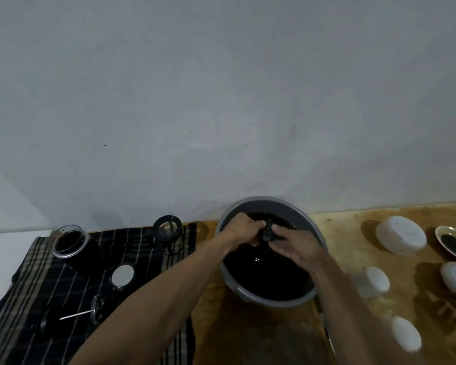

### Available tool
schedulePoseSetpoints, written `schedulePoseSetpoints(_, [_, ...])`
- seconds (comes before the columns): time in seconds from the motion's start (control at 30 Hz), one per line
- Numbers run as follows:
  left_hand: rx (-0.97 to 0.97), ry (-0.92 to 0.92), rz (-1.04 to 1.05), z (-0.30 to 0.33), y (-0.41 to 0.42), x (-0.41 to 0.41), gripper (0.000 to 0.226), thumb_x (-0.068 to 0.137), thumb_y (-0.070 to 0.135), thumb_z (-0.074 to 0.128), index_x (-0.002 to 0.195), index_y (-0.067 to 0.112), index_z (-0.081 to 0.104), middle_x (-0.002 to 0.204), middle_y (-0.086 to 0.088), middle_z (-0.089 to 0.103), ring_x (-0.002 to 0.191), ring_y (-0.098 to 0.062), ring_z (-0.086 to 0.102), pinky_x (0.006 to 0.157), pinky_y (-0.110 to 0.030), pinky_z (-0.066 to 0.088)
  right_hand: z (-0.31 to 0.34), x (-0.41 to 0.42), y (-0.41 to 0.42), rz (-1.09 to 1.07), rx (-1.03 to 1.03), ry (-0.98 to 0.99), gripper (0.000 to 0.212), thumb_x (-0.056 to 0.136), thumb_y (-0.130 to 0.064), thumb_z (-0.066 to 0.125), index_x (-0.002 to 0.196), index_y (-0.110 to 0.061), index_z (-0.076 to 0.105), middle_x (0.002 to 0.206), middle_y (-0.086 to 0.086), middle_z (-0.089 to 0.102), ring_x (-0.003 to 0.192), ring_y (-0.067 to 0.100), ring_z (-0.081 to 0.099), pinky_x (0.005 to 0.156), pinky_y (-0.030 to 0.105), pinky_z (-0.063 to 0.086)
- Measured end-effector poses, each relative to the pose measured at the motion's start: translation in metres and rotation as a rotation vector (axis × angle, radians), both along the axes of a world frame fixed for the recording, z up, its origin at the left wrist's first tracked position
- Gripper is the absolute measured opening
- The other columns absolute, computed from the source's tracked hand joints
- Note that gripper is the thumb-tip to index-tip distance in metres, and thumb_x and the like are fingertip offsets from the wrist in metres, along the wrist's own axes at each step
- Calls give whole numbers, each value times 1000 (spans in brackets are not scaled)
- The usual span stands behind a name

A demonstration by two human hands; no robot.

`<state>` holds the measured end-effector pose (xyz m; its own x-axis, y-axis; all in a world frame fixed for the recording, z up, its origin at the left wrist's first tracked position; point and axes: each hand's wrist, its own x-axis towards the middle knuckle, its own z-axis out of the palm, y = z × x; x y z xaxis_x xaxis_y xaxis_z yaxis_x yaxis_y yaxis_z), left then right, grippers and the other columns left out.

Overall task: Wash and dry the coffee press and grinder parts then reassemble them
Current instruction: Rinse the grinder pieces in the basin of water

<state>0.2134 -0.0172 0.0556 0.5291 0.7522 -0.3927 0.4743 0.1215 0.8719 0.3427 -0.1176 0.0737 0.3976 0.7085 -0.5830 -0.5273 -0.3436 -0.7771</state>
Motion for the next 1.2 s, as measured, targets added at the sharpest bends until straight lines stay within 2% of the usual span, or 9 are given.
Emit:
schedulePoseSetpoints(0.13, [-111, -160, 75, 3, 13, 5, 15, 99, 8, 65, 87, 0, 70, 64, -15, 67, 44, -15, 63, 54, -30, 59, -4, 3, 11, -14, 36, -55, 9, 96, -1, 66, 99, 5, 72, 94, 17, 76, 82, 23, 72, 73, 26, 64])
schedulePoseSetpoints(0.23, [-115, -78, -1, 14, 17, 5, 12, 97, -1, 64, 100, -11, 69, 64, -19, 66, 43, -16, 65, 47, -24, 58, 0, 4, 17, 43, -27, -174, 5, 96, 1, 67, 94, 5, 70, 101, 20, 74, 82, 25, 73, 72, 28, 65])
schedulePoseSetpoints(0.33, [-116, 21, -23, 16, 21, -1, 17, 95, -3, 65, 105, -16, 68, 60, -21, 66, 45, -20, 68, 52, -30, 62, -7, -2, 23, 74, -85, -255, 13, 94, -3, 71, 100, 8, 69, 104, 24, 72, 80, 29, 72, 63, 29, 64])
schedulePoseSetpoints(0.47, [-168, 119, -93, 34, 29, -33, 23, 92, 0, 69, 104, -20, 65, 65, -23, 70, 54, -27, 72, 53, -32, 62, 10, -19, 26, 314, -156, -423, 13, 92, -19, 77, 99, -9, 71, 101, 8, 73, 89, 25, 72, 66, 33, 64])
schedulePoseSetpoints(0.7, [-185, 315, -43, 69, 43, -139, 16, 90, 8, 74, 99, -5, 69, 83, -17, 73, 66, -23, 71, 67, -31, 64, 21, -103, 55, 597, -70, -494, 21, 89, -8, 78, 104, 5, 72, 77, 16, 72, 62, 23, 69, 56, 29, 60])
schedulePoseSetpoints(0.87, [-318, 412, 11, 22, 10, -212, 21, 89, 4, 75, 103, -10, 70, 80, -18, 76, 70, -22, 75, 72, -28, 64, -12, -173, 49, 931, -207, -502, 17, 90, -7, 77, 105, -3, 68, 91, 27, 75, 73, 28, 73, 73, 37, 65])
schedulePoseSetpoints(0.97, [-325, 440, -22, -15, -19, -233, 30, 93, 11, 74, 118, -5, 69, 109, -13, 78, 90, -13, 75, 72, -16, 53, -41, -201, 38, 1124, -336, -546, 7, 93, -8, 75, 94, -10, 69, 91, 15, 73, 76, 23, 74, 67, 30, 64])
schedulePoseSetpoints(1.07, [-295, 553, -16, -36, -47, -237, 10, 90, 6, 74, 88, -1, 69, 95, -19, 78, 70, -13, 76, 52, -20, 57, -69, -214, 29, 1221, -415, -616, 12, 95, -8, 72, 105, -2, 70, 94, 17, 74, 71, 20, 73, 65, 30, 64])
schedulePoseSetpoints(1.2, [-173, 627, -23, -48, -70, -232, 5, 92, -2, 68, 96, -2, 68, 86, -22, 75, 72, -33, 77, 68, -40, 65, -90, -223, 19, 1286, -434, -738, 14, 99, -4, 61, 111, -5, 66, 90, 14, 73, 79, 24, 76, 75, 40, 66])
